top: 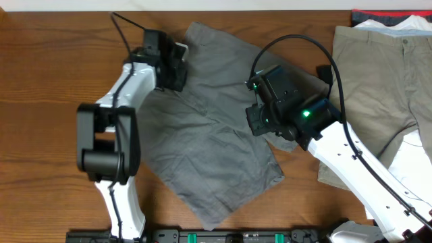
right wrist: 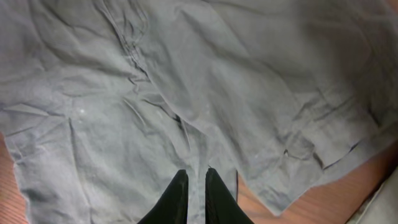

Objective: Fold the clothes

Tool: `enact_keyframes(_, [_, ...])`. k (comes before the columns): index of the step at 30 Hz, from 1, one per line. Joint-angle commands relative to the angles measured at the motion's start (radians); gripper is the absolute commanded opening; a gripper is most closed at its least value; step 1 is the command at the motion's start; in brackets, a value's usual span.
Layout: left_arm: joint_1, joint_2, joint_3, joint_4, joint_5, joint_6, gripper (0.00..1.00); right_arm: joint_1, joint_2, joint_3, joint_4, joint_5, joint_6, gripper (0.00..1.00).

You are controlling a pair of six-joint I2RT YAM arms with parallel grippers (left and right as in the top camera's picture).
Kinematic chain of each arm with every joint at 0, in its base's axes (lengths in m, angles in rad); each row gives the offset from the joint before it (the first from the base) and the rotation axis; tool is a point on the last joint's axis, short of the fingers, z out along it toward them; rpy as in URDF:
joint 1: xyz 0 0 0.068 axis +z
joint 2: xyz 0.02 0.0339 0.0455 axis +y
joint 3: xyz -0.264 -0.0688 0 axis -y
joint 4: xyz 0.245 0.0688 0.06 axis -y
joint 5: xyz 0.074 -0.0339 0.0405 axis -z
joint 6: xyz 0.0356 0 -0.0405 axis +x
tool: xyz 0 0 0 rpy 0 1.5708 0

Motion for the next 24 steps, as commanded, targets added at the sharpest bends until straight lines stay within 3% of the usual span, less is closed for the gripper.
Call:
enact_keyframes(1, [0.010, 0.050, 0.007, 0.032, -0.113, -0.026, 0.06, -0.003, -0.001, 0.003, -0.015, 0.001, 0.045, 0.10])
enact_keyframes(5, [0.043, 0.109, 0.007, 0.024, -0.291, -0.111, 0.06, -0.003, -0.001, 0.003, -0.017, 0.002, 0.045, 0.10])
enact_keyframes(9, [0.119, 0.170, 0.007, -0.062, -0.504, -0.336, 0.06, -0.003, 0.000, 0.003, 0.004, 0.008, 0.045, 0.11])
enact_keyframes(14, [0.239, 0.200, 0.007, -0.203, -0.520, -0.506, 0.06, -0.003, 0.013, 0.003, 0.043, 0.038, 0.071, 0.14])
enact_keyframes(20, [0.298, 0.149, 0.007, -0.298, -0.502, -0.517, 0.06, -0.024, 0.121, 0.003, 0.117, 0.006, 0.121, 0.15])
enact_keyframes(24, [0.288, 0.066, 0.007, -0.333, -0.499, -0.517, 0.06, -0.025, 0.238, 0.003, 0.160, -0.154, -0.003, 0.17])
